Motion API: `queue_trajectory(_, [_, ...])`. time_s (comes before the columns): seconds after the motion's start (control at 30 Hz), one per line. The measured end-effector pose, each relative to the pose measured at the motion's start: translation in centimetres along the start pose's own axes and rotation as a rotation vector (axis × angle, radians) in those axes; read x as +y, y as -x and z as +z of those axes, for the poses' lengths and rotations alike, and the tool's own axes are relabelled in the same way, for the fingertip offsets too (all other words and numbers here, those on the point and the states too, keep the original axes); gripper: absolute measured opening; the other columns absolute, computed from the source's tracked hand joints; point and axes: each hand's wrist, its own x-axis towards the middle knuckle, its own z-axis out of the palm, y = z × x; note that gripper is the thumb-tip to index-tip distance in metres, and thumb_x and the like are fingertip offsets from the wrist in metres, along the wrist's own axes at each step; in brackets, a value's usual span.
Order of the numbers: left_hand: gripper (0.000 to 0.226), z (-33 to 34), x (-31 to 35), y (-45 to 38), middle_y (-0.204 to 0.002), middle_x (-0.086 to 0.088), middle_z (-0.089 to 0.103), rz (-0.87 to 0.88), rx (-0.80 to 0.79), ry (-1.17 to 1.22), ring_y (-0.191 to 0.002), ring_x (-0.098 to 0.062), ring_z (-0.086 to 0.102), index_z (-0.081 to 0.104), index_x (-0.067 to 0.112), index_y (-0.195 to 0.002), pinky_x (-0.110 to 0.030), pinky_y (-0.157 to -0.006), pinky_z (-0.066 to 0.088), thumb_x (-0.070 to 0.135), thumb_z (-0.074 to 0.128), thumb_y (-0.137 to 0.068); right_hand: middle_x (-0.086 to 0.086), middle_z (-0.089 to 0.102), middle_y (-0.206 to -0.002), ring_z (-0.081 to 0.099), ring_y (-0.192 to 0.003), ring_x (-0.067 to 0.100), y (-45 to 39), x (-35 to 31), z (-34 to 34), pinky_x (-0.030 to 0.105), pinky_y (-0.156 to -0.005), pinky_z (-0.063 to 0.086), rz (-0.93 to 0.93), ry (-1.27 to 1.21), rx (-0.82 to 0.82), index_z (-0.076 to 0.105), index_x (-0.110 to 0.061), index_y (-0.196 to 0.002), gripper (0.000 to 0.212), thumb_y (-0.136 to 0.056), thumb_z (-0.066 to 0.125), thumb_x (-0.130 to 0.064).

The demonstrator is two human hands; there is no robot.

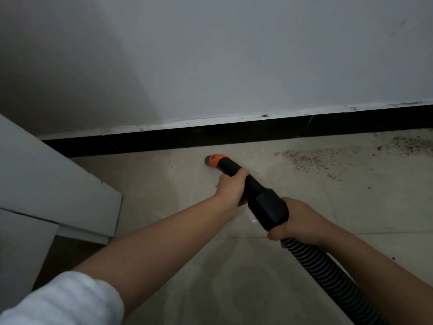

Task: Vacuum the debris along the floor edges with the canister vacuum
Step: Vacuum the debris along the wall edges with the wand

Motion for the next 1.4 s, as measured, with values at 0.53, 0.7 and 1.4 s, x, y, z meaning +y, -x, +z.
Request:
queue_trajectory(0.53, [0.050,-6.8,2.9,-2.9,-0.123,-0.017,0.050,0.109,0.279,-0.066,-0.100,-0.028,0.052,0.030,0.006,-0.138,-0.036,-0.081,0.045,0.026,0.043,-0.095,0.003,0.054,-0.078,0.058,-0.068,0.022,-5.9,-5.4,6.1,0.040,-0.071,0.054,-0.064,-0.036,-0.078,0.045,-0.018,-0.079,0.035,-0.066,0.074,-0.004])
queue_trajectory(0.7, [0.051,-6.5,1.8,-1.9,-0.124,-0.016,0.050,0.095,0.323,0.018,-0.099,-0.027,0.052,0.027,0.007,-0.140,-0.036,-0.082,0.045,0.026,0.042,-0.096,0.004,0.052,-0.076,0.056,-0.068,0.023,-4.9,-5.2,5.2,0.039,-0.069,0.051,-0.089,-0.010,-0.150,0.047,-0.015,-0.077,0.030,-0.067,0.073,-0.001])
queue_trajectory(1.4, [0.051,4.2,-2.5,4.3,-0.128,-0.014,0.049,0.070,0.139,-0.117,-0.114,-0.030,0.052,0.021,0.010,-0.143,-0.036,-0.093,0.042,0.033,0.033,-0.100,0.000,0.056,-0.080,0.055,-0.061,0.012,4.5,2.0,-0.5,0.024,-0.055,0.045,0.041,0.138,0.011,0.045,-0.018,-0.080,0.035,-0.065,0.076,-0.009])
